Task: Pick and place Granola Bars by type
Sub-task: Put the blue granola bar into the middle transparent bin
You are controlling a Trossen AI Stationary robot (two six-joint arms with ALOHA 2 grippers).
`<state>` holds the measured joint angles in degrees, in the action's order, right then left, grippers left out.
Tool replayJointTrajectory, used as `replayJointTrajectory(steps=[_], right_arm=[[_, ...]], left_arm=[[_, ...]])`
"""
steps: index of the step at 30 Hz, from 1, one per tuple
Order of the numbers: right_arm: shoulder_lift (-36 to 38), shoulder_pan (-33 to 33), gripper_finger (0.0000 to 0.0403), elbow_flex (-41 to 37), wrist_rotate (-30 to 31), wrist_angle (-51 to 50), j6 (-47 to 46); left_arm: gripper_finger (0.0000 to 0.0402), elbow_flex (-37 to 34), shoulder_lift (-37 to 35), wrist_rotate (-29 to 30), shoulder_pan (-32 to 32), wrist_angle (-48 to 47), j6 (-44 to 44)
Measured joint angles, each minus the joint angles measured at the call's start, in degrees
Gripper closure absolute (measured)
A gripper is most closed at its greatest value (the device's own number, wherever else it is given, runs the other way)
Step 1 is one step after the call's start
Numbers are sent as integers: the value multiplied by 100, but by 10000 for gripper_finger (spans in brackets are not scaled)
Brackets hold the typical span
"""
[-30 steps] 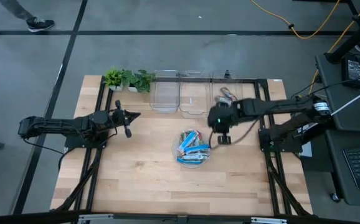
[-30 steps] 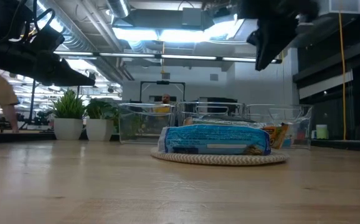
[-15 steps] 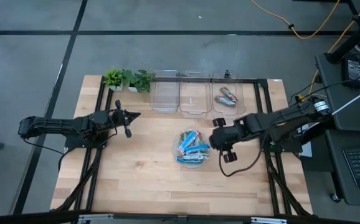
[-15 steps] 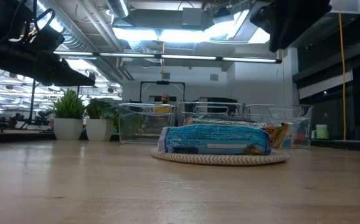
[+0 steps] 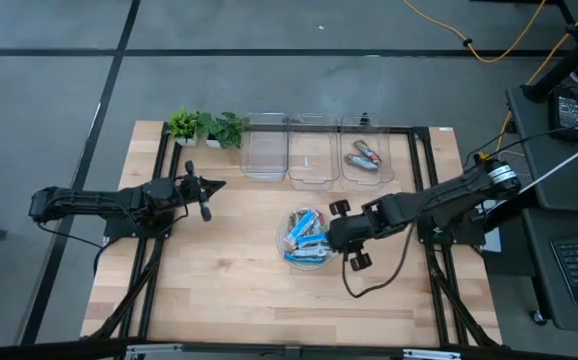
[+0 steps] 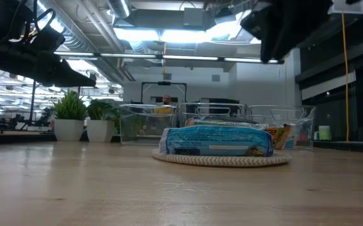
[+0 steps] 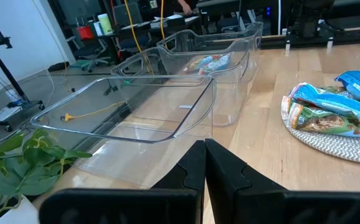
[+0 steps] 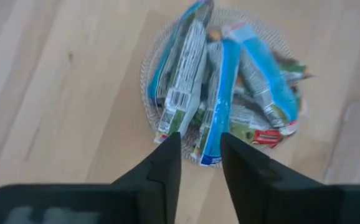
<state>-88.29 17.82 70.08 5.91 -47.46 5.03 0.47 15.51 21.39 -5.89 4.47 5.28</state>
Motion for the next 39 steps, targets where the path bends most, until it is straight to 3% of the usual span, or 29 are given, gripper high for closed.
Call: replayJointTrajectory(steps=[9,13,27,39], right_arm=[[-674,-4,170,-2,53,-3,159],[-855,-70,147,-2,327,24,171],[-1117,-608,148,-7,146,402,296],[-1467,-622,202,-9,-153,411,303]], left_arm=[[398,1,2,0,-1,-1,0],[398,2,2,0,-2,-2,0],[398,2,0,0,0,-1,0],[398,1,2,0,-1,-1,0]])
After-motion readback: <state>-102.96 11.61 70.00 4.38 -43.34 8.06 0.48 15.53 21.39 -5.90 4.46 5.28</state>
